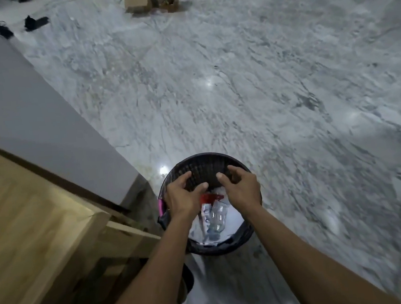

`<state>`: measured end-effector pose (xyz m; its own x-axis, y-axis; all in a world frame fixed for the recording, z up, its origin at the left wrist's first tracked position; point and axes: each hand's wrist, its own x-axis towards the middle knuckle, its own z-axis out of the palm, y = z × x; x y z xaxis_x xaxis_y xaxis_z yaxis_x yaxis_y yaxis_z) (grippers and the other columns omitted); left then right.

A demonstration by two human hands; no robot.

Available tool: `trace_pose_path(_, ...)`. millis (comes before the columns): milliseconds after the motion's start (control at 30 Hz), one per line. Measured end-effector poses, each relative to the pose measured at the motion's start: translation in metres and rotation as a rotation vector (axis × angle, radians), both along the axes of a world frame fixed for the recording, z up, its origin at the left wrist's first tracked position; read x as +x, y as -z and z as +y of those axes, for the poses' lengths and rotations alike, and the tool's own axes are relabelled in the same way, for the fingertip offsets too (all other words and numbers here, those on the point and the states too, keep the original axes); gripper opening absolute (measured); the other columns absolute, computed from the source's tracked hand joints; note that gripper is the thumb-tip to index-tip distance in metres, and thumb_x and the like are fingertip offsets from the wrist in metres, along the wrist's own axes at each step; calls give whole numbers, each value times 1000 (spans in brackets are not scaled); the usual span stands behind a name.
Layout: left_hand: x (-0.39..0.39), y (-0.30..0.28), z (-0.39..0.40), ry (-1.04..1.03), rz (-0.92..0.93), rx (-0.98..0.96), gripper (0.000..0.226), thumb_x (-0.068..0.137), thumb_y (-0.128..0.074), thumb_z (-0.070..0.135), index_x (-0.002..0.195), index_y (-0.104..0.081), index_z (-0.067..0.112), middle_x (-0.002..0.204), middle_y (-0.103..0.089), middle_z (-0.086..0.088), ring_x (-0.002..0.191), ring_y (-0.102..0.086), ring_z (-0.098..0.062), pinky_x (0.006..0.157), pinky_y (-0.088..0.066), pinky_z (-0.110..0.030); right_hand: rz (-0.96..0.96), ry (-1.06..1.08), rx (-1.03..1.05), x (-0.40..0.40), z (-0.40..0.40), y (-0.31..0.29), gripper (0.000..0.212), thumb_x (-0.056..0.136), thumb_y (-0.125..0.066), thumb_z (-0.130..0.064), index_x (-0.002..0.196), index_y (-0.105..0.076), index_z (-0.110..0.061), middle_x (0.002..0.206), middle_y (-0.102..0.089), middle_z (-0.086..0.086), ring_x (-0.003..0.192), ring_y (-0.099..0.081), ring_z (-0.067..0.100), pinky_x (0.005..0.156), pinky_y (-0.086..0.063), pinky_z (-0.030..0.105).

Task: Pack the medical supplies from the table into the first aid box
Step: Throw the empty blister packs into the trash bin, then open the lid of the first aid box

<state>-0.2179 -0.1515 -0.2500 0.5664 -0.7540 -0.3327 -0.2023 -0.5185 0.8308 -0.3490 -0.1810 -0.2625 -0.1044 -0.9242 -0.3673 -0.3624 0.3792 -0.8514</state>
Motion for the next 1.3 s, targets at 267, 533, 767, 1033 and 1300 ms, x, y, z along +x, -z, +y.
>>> trace_pose_path(267,3,-2,3,11,-19,-9,65,69,-87,22,128,-63,11,127,-65,-9,119,-60,-22,100,-50,-38,-14,-4,16,0,2,-1,54,85,-69,-45,132,-59,-21,129,-63,5,118,-59,19,97,-47,33)
trace_pose_path(533,3,-44,25,46,-68,-57,64,69,-87,26,127,-63,16,123,-68,-6,108,-62,-15,92,-50,-28,-23,-11,-35,-1,16,-39,50,84,-71,-42,128,-62,-20,123,-66,6,113,-61,19,94,-48,31)
trace_pose_path(767,-5,-122,61,108,-169,-198,57,71,-85,26,124,-66,18,125,-66,-2,113,-60,-15,92,-48,-26,-68,-45,-170,-9,41,-119,43,86,-70,-37,124,-66,-17,118,-69,4,106,-63,15,95,-46,29)
trace_pose_path(1033,-7,-232,118,60,-207,-428,51,71,-85,28,119,-68,23,123,-68,4,112,-61,-12,92,-54,-34,-176,-109,-385,-6,90,-236,41,86,-69,-38,123,-66,-20,120,-68,1,105,-63,12,100,-49,38)
trace_pose_path(1300,30,-304,207,-75,-356,-594,51,72,-85,25,120,-69,19,124,-68,2,105,-64,-14,85,-52,-26,-288,-306,-511,30,158,-307,37,87,-70,-31,122,-66,-20,118,-68,2,99,-62,11,92,-54,36)
